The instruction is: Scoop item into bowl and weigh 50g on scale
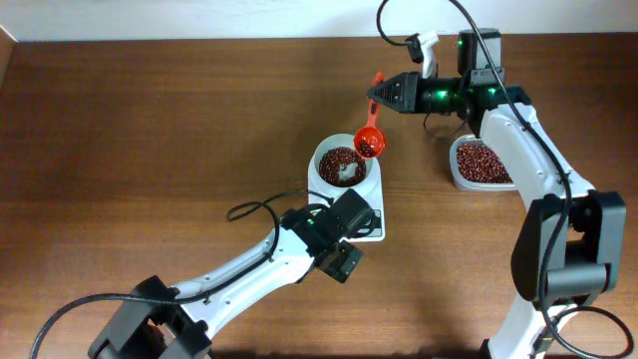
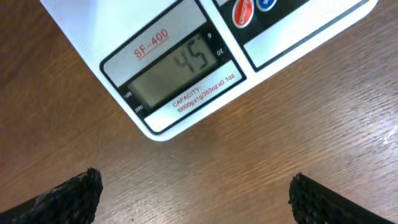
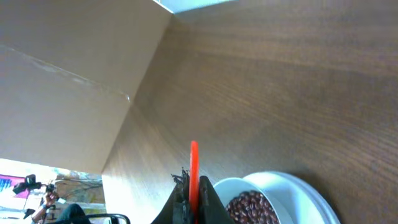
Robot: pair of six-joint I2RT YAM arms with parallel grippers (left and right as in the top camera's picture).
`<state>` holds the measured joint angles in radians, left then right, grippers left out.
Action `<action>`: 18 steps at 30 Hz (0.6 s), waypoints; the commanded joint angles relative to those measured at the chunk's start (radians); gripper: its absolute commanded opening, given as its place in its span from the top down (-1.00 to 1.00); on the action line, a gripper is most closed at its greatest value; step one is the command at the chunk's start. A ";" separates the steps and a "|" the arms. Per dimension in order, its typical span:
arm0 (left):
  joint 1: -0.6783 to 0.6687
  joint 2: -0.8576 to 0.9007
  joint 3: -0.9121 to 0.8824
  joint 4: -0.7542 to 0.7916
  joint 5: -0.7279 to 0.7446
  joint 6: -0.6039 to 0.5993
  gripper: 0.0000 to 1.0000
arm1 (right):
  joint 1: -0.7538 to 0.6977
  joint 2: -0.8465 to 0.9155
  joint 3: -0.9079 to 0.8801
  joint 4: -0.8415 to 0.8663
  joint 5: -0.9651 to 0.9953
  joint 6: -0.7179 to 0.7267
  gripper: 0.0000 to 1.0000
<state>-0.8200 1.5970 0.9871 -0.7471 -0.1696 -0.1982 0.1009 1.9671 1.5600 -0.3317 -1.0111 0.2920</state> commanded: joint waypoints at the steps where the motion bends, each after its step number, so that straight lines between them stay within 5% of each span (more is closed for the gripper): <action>1: -0.002 -0.010 0.011 0.006 -0.011 0.013 -0.99 | 0.031 0.006 0.101 -0.114 0.115 -0.020 0.92; 8: -0.002 -0.010 0.011 0.006 -0.011 0.013 -0.98 | 0.163 0.003 0.269 -0.438 0.462 -0.190 0.92; 18: -0.002 -0.010 0.011 0.013 -0.011 0.013 -0.98 | 0.322 0.003 0.285 -0.457 0.757 -0.400 0.92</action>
<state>-0.8200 1.5970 0.9878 -0.7364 -0.1696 -0.1978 0.4061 1.9682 1.8175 -0.7895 -0.3065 -0.0498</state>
